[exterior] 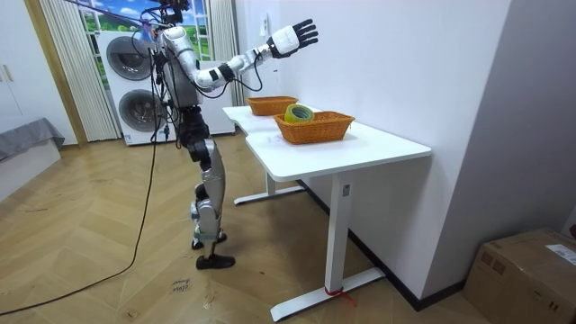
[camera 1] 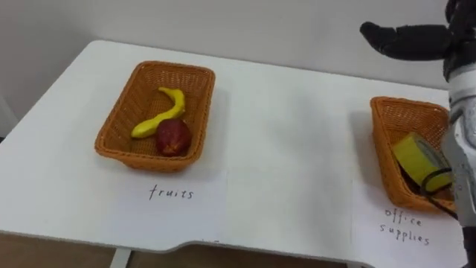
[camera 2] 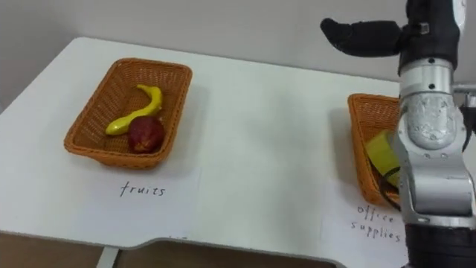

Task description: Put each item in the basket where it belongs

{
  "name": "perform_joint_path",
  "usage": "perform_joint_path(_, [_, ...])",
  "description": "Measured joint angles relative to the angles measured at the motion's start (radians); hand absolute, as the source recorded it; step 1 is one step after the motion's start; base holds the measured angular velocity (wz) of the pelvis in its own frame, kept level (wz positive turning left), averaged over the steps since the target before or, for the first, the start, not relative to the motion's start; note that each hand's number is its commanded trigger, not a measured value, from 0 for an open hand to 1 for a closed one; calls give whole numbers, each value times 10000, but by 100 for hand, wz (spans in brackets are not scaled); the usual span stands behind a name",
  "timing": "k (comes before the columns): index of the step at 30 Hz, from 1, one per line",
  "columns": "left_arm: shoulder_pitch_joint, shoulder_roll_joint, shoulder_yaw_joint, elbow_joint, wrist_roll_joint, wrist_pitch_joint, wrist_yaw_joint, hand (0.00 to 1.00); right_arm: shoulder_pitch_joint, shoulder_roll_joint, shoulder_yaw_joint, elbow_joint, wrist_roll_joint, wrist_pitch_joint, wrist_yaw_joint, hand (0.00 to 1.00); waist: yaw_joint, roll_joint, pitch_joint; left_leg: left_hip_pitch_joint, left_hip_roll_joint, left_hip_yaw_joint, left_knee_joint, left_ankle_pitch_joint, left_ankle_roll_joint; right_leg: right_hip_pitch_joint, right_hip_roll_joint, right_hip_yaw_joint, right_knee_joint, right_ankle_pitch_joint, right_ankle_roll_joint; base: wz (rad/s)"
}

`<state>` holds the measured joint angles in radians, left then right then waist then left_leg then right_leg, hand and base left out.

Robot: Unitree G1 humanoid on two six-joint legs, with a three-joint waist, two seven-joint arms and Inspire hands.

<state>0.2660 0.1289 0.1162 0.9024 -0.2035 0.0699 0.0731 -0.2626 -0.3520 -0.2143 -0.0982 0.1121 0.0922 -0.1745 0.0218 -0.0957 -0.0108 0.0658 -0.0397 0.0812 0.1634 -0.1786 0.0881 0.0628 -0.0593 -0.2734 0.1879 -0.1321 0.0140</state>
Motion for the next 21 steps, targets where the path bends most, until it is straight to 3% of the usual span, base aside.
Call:
perform_joint_path(3, [13,-3,90,2,-2,-167,-22,0,338,-2,-657,-140,482,-61,-188,0,-261,-25,19,48,29,106,-2,-52,12,-14,63,368,-6,19,25,-14])
perform_joint_path(4, [35,-4,87,2,5,-227,-3,0,526,-2,-903,-237,666,-131,-277,0,-276,52,72,136,61,239,3,-78,4,3,105,519,-19,25,32,-21])
perform_joint_path(11, [96,-36,86,-13,-4,-342,344,0,1580,-2,-1832,-667,1730,-501,-1520,0,-960,154,75,183,131,584,-78,-171,-29,-117,201,894,-12,25,31,-18])
perform_joint_path(15, [148,-55,55,-2,-4,-387,499,0,2084,-1,-2121,-731,2393,-502,-2199,0,-1102,235,70,328,174,798,-182,-201,-63,-125,272,1094,-11,32,20,-21])
perform_joint_path(17, [110,-68,36,4,7,-400,526,0,2267,0,-2396,-744,2687,-527,-2590,0,-1367,245,65,325,191,831,-181,-219,-78,-146,289,1148,-8,36,14,-5])
perform_joint_path(21, [105,-65,15,9,7,-402,518,0,2994,22,-2878,-736,3166,-614,-3314,0,-1414,236,54,382,269,999,-156,-272,-118,-130,376,1343,-11,47,-4,-11])
